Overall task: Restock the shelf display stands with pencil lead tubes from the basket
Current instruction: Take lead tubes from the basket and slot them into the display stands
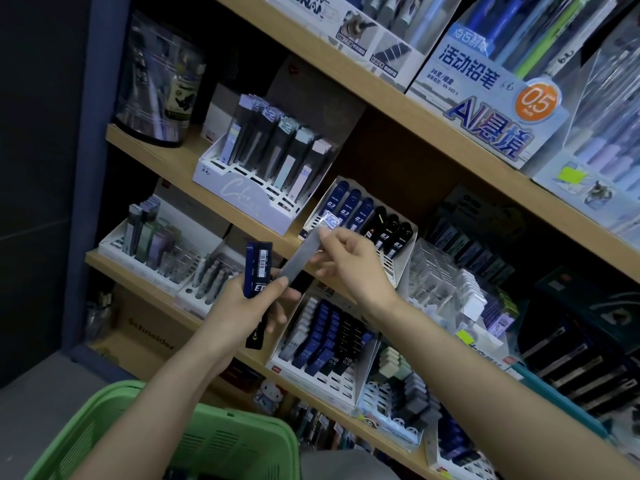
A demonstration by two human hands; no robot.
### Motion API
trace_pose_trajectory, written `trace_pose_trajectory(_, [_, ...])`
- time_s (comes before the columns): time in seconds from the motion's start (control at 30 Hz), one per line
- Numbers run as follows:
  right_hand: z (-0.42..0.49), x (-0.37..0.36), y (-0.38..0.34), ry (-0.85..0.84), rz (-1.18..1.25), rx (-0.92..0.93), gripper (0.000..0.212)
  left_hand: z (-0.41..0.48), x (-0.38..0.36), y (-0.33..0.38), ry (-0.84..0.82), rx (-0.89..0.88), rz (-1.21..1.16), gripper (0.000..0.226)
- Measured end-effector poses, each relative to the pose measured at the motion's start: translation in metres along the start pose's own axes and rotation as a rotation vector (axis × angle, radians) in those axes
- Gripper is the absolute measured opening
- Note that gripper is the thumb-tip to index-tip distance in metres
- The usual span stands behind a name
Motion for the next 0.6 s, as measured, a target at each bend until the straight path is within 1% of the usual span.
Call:
trace_pose_trajectory(0.07, [-0.004, -0.011, 0.001, -0.069, 0.026, -0.019, 0.016, 0.000, 0.005, 0.003, 0.023, -0.024, 0.023, 0.012])
trace_pose_trajectory(0.1, [-0.006, -0.016, 0.003, -0.091, 0.035, -0.031, 0.016, 0.000, 0.007, 0.004, 0.030, -0.035, 0.034, 0.012])
trace_pose_trajectory(0.13, [-0.006, -0.018, 0.005, -0.097, 0.048, -0.040, 0.021, 0.000, 0.009, 0.006, 0.037, -0.044, 0.038, 0.013])
trace_pose_trajectory(0.17, [-0.005, -0.019, 0.005, -0.094, 0.060, -0.045, 0.025, -0.001, 0.012, 0.007, 0.050, -0.050, 0.034, 0.013])
trace_pose_trajectory(0.2, [-0.004, -0.019, 0.003, -0.086, 0.060, -0.039, 0.024, 0.000, 0.015, 0.007, 0.071, -0.053, 0.024, 0.013])
trace_pose_trajectory(0.3, [0.006, -0.013, -0.016, -0.038, 0.042, 0.016, 0.007, -0.001, 0.031, 0.008, 0.168, -0.050, 0.001, 0.010])
trace_pose_trajectory(0.33, [0.011, -0.010, -0.025, -0.009, 0.044, 0.039, 0.007, -0.001, 0.037, 0.008, 0.201, -0.049, 0.004, 0.007])
trace_pose_trajectory(0.4, [0.023, -0.006, -0.043, 0.049, 0.039, 0.090, 0.006, -0.002, 0.047, 0.010, 0.253, -0.043, 0.010, 0.006])
trace_pose_trajectory(0.5, [0.043, -0.009, -0.066, 0.118, -0.065, 0.155, 0.013, -0.002, 0.059, 0.014, 0.290, -0.039, 0.013, 0.017])
trace_pose_trajectory(0.6, [0.061, -0.021, -0.081, 0.111, -0.094, 0.176, 0.023, -0.003, 0.070, 0.021, 0.318, -0.052, 0.018, 0.022])
Point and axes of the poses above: each hand's wrist, its own z-axis towards the middle knuckle, its own x-axis out of the back of the hand, y = z × x, the point moved 9 cm from there along z, towards the middle knuckle, and after that the axes turned 1 degree about -x, right-handed, at the moved point
